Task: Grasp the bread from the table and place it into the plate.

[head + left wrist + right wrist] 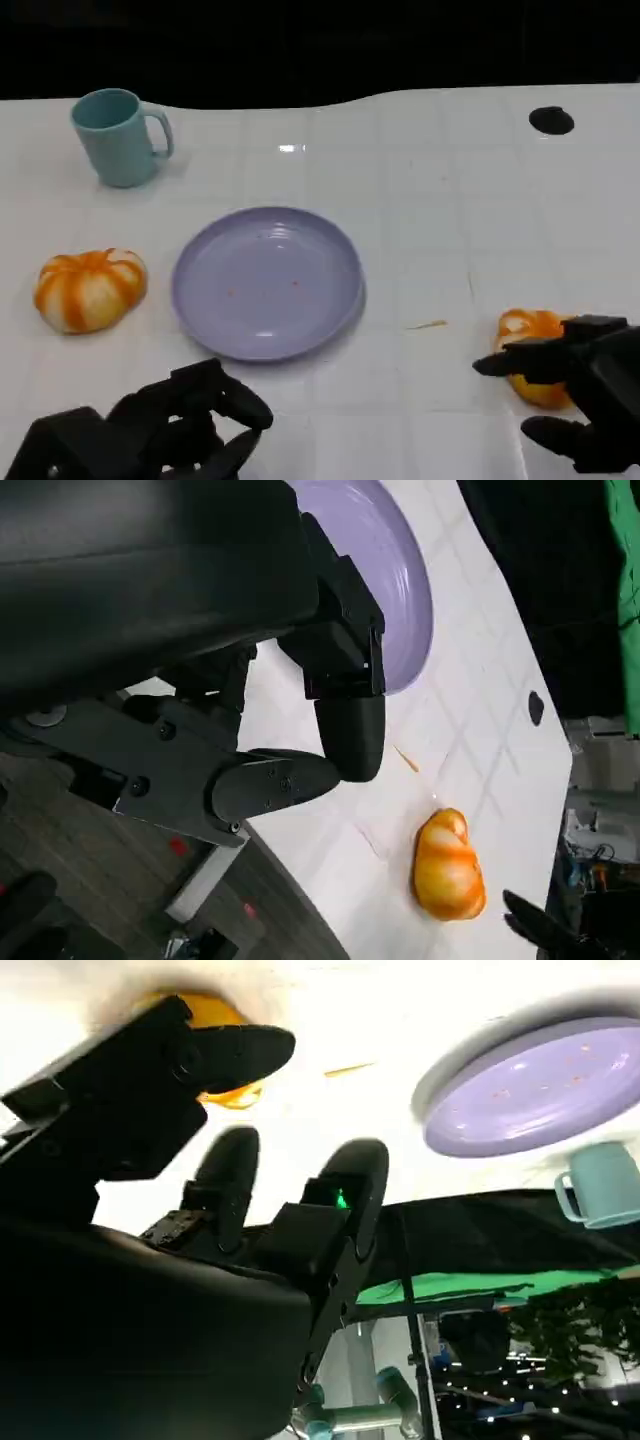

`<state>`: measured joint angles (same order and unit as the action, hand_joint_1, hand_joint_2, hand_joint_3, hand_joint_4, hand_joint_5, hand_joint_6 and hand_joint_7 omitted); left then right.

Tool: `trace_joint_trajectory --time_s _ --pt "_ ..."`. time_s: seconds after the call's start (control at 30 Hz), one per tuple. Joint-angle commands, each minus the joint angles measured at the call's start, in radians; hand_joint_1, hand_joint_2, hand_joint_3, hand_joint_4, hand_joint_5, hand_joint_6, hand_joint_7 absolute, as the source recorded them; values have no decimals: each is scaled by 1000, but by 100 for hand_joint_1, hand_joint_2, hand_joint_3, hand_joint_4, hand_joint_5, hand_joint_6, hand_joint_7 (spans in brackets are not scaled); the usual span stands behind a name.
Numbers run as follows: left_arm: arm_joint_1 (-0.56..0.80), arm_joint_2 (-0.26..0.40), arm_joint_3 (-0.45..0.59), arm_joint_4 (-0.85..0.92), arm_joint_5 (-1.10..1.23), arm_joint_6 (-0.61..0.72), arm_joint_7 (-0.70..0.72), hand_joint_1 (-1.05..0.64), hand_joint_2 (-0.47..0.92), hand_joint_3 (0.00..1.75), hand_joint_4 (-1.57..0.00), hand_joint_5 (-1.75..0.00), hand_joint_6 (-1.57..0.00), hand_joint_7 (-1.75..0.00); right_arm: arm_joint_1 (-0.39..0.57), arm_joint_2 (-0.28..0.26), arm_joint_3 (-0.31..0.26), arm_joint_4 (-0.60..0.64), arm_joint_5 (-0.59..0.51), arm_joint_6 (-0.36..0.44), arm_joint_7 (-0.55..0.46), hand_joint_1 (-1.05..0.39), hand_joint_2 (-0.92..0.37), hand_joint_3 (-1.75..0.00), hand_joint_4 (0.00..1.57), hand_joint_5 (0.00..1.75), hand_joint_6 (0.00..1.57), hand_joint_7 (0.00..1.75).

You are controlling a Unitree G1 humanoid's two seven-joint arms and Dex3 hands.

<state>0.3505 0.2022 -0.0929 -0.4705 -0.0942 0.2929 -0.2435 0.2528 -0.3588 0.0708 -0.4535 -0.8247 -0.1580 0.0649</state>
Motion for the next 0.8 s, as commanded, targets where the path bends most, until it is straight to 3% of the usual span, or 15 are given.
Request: trace_joint_trajectory --time_s 0.03,0.27,0.4,0.8 --pt "-1 6 1 -5 6 -1 0 -28 81 63 -69 -175 -62 -131 8 -18 -18 -62 -60 71 55 -35 -68 -9 37 30 55 0" --pt "-1 9 1 -8 11 0 2 -28 81 64 -69 -175 -63 -131 6 -12 -12 -107 -109 135 107 -39 -73 -4 24 27 42 0" --pt "-2 2 3 -16 2 18 5 -28 81 65 -69 -175 -62 -131 -12 -22 -4 -125 -158 186 189 -44 -75 -2 18 27 35 1" --pt "3 3 -6 -24 29 6 6 -30 81 66 -69 -175 -61 -133 -106 -52 50 40 -194 214 246 -47 -79 -1 20 34 36 1"
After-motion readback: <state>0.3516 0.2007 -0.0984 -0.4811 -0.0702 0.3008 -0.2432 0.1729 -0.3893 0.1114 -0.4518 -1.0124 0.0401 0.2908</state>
